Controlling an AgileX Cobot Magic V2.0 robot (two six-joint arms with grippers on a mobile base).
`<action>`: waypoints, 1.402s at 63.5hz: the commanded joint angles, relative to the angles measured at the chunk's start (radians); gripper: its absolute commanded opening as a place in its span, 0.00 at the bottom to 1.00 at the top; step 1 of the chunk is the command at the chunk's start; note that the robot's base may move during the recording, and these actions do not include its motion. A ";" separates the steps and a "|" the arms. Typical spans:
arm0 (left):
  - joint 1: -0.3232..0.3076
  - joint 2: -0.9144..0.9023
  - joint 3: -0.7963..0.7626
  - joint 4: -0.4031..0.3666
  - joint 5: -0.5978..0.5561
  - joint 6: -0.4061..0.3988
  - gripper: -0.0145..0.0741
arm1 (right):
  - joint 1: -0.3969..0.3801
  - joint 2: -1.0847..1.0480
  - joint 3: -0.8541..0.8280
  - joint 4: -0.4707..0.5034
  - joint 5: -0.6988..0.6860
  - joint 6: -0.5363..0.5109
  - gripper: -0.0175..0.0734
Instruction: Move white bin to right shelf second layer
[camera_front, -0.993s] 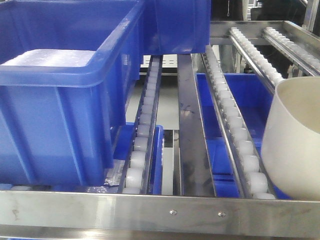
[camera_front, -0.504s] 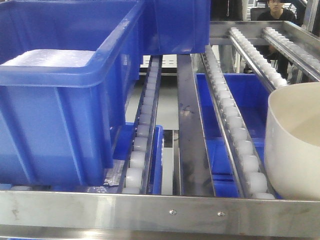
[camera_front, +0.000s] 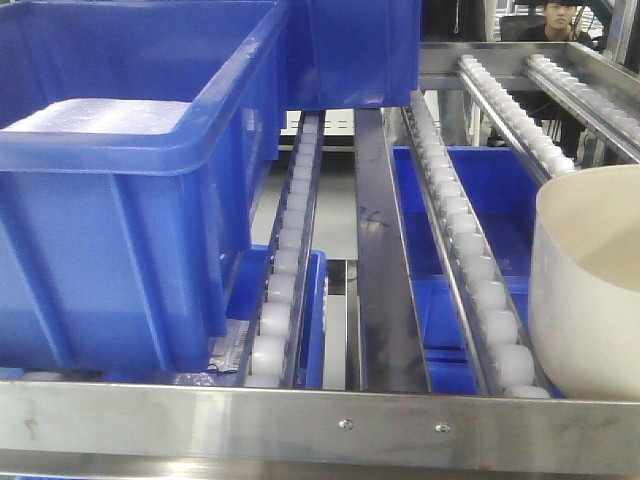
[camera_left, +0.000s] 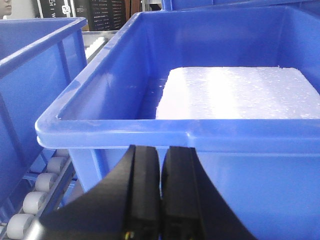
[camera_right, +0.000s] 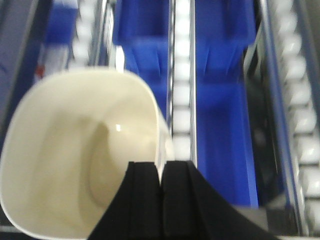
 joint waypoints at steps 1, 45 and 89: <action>-0.004 -0.013 0.037 -0.006 -0.084 -0.003 0.26 | -0.004 -0.076 0.007 0.012 -0.163 -0.007 0.25; -0.004 -0.013 0.037 -0.006 -0.084 -0.003 0.26 | 0.001 -0.234 0.065 0.008 -0.331 -0.007 0.25; -0.004 -0.013 0.037 -0.006 -0.084 -0.003 0.26 | 0.042 -0.629 0.453 -0.113 -0.433 0.050 0.25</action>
